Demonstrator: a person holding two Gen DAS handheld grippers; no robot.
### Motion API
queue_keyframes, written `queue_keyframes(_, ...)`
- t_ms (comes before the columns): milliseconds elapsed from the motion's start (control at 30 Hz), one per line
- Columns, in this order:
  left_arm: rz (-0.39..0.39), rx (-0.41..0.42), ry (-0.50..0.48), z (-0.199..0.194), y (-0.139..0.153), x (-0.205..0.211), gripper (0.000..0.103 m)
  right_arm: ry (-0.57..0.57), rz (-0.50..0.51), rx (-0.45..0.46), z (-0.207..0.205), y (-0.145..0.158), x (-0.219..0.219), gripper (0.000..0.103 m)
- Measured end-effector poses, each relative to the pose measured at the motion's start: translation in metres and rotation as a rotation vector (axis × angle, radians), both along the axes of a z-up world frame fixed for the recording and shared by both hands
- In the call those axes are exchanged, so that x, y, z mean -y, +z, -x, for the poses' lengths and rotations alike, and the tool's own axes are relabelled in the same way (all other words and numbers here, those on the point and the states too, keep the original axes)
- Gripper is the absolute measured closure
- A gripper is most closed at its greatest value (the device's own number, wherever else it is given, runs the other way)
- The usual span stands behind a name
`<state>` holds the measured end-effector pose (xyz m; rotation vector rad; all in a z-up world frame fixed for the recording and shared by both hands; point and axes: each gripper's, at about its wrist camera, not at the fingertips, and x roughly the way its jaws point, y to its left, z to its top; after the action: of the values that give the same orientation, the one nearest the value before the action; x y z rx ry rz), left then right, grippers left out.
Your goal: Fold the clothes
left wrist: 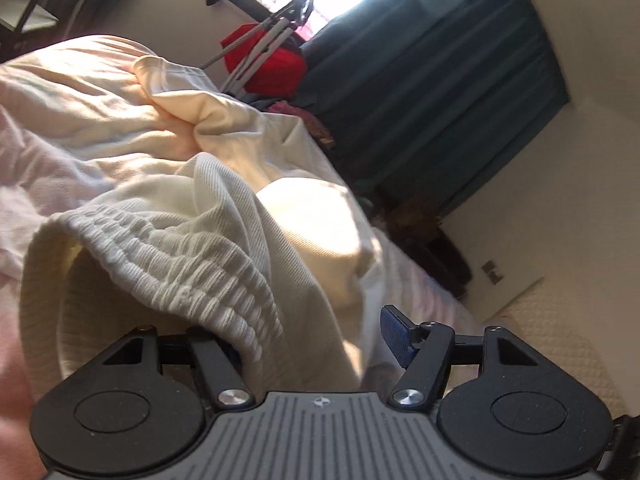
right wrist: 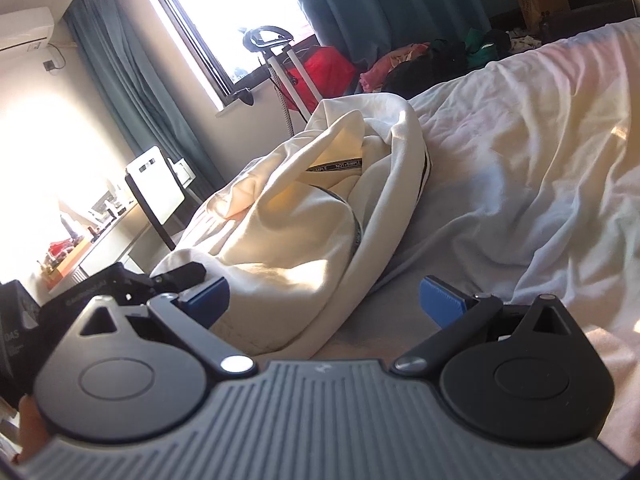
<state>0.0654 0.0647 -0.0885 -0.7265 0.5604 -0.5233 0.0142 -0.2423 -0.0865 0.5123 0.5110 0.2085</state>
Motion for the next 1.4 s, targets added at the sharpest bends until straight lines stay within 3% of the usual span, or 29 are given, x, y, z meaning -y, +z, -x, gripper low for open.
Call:
queue_keyframes(67,0.157,0.025,-0.051,-0.005,-0.006,-0.011,0.037,0.003,-0.007,-0.004,-0.004,-0.002,-0.001,0.0)
queue_keyframes(167,0.368,0.053,-0.049,-0.009,-0.017,-0.029,0.041,0.004,-0.02,-0.023,-0.01,-0.007,-0.002,0.0)
queue_keyframes(333,0.491,0.119,0.099,-0.013,-0.013,-0.063,0.04,0.001,-0.033,-0.047,-0.015,-0.015,0.0,0.0)
queue_keyframes(533,0.306,0.073,0.309,-0.01,-0.01,-0.08,0.039,0.024,-0.024,-0.057,-0.018,-0.018,-0.003,0.0)
queue_keyframes(800,0.163,0.037,0.294,0.019,0.003,-0.068,0.036,0.057,0.066,-0.01,-0.012,-0.011,-0.014,0.0)
queue_keyframes(1033,-0.021,-0.035,0.312,0.052,0.004,-0.051,0.034,0.043,0.058,-0.016,-0.007,-0.009,-0.01,0.0)
queue_keyframes(1167,-0.004,-0.061,0.307,0.067,0.003,-0.05,0.033,0.042,0.04,-0.013,-0.003,-0.008,-0.007,0.0)
queue_keyframes(1400,0.044,-0.206,0.263,0.055,-0.024,-0.048,0.038,0.05,0.007,-0.005,-0.002,-0.009,-0.005,0.0)
